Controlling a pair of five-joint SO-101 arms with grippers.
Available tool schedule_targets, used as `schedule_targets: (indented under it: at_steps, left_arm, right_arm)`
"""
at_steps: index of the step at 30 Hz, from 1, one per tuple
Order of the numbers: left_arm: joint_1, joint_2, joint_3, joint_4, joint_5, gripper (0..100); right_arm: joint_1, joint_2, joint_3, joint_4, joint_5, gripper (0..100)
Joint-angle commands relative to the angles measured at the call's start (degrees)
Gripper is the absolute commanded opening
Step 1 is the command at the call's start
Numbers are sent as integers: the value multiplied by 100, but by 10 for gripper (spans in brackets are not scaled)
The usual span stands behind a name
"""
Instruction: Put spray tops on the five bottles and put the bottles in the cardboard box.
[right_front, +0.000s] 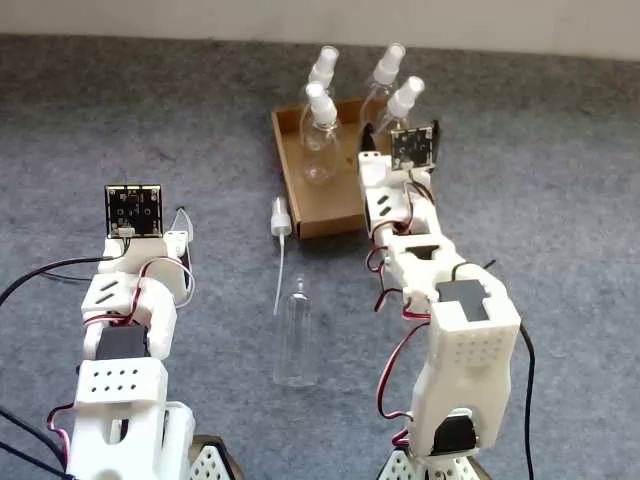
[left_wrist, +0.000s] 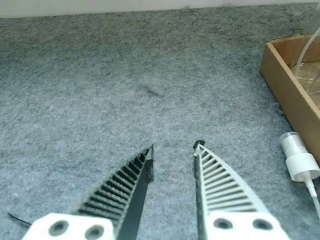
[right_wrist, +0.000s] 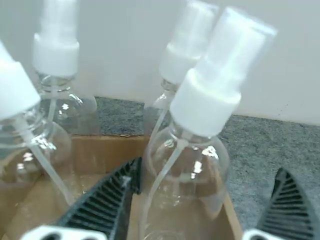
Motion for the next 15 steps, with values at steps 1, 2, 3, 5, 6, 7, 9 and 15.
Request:
schedule_targets:
  at_steps: [1, 2, 3, 5, 6, 7, 9, 15]
  left_arm:
    - [-22, 4, -40, -141, 53, 130]
    - [-22, 4, -40, -141, 53, 130]
    - [-22, 4, -40, -141, 53, 130]
    - [-22, 4, -40, -141, 53, 130]
    - [-22, 4, -40, -141, 53, 130]
    - [-22, 4, -40, -141, 53, 130]
    - [-22, 4, -40, -141, 53, 130]
    - [-22, 4, -40, -141, 53, 130]
  right_arm:
    - [66, -734, -338, 576, -9, 330]
    - [57, -848, -338, 734, -9, 330]
    - [48, -963, -338, 840, -9, 330]
    - [48, -1130, -338, 945, -9, 330]
    - [48, -1200, -338, 971, -9, 330]
    - [48, -1253, -338, 971, -9, 330]
    - [48, -1349, -338, 1007, -9, 330]
    - [40, -2009, -338, 1974, -18, 330]
